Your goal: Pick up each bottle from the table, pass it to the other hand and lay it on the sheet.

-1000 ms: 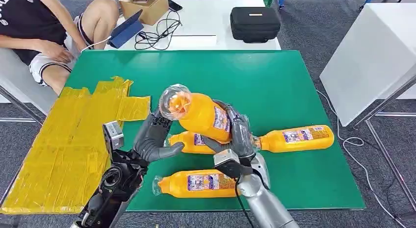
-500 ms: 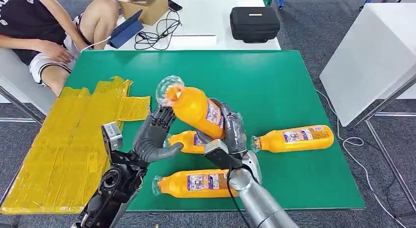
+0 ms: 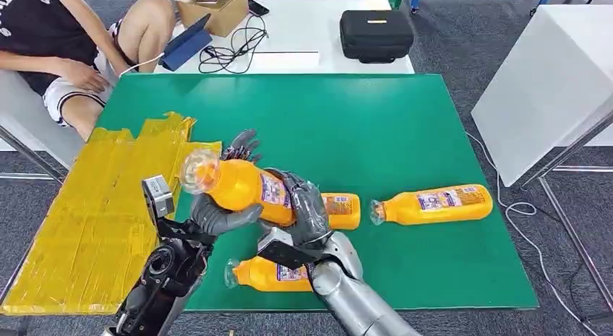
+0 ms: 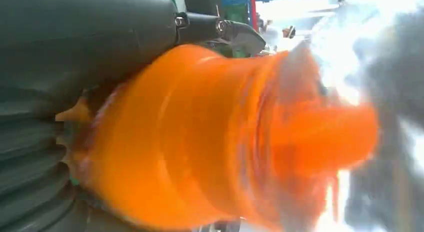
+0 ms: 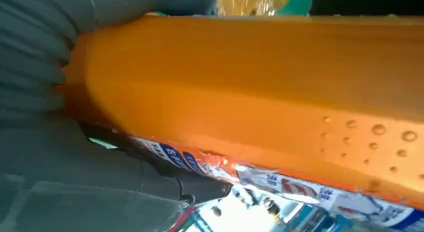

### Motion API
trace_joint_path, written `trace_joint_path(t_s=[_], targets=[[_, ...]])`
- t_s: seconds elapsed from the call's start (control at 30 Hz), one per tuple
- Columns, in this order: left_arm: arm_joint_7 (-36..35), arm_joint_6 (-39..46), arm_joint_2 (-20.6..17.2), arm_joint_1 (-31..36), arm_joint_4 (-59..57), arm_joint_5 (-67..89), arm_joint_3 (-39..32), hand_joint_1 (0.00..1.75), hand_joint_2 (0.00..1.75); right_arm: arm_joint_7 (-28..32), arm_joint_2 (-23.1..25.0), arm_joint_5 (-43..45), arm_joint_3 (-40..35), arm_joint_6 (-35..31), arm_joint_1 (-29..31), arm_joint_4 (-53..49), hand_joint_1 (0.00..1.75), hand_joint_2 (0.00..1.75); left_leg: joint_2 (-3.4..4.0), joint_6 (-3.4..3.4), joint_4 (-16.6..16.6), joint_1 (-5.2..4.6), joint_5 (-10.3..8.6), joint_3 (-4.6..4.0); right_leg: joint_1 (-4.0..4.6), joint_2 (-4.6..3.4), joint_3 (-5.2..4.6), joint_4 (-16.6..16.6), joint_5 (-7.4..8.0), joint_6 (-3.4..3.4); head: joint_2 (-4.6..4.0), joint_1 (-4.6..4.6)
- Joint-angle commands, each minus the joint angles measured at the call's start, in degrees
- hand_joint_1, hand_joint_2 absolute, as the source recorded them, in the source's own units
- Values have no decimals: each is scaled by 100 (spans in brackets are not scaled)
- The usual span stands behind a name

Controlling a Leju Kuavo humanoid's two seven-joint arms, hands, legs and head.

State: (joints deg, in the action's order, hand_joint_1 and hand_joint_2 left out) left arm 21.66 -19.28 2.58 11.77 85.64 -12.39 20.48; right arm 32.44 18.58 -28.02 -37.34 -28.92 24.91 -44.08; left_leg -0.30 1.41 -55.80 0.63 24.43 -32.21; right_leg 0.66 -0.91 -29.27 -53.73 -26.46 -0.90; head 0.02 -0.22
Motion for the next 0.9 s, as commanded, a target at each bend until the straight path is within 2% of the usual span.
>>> trace_joint_path(t_s=[0.03,0.33,0.37,0.53,0.57,0.9], targets=[[-17,51,-25,9,48,17,-3,0,175,-34,-109,-251,-1035,212,-128,146,175,175,-1,-1,4,1,6,15,0,7,17,7,-5,-6,0,-2],[-3,87,21,0,-30,21,-97,0,175,-22,-403,-27,-1056,238,-344,-434,175,175,-18,-1,1,0,5,13,-2,30,20,5,-11,-9,0,0],[5,96,33,2,-36,11,-116,80,175,-33,-468,57,-1013,301,-394,-605,175,175,-22,-1,1,-1,3,10,-3,34,16,5,-11,-9,0,2],[9,96,36,4,-38,6,-119,80,175,-37,-513,95,-995,364,-412,-705,175,175,-8,-1,1,1,1,2,-1,16,4,5,-4,-5,0,2],[10,98,35,16,-48,4,-114,175,175,-46,-518,161,-946,395,-437,-768,175,175,-12,-1,1,-1,5,9,-2,23,13,3,-9,-8,0,0],[-93,292,119,39,99,-93,-279,175,175,-209,-611,114,-741,600,-485,-1335,175,175,-4,-1,0,0,0,0,-1,12,0,2,-3,-5,0,2]])
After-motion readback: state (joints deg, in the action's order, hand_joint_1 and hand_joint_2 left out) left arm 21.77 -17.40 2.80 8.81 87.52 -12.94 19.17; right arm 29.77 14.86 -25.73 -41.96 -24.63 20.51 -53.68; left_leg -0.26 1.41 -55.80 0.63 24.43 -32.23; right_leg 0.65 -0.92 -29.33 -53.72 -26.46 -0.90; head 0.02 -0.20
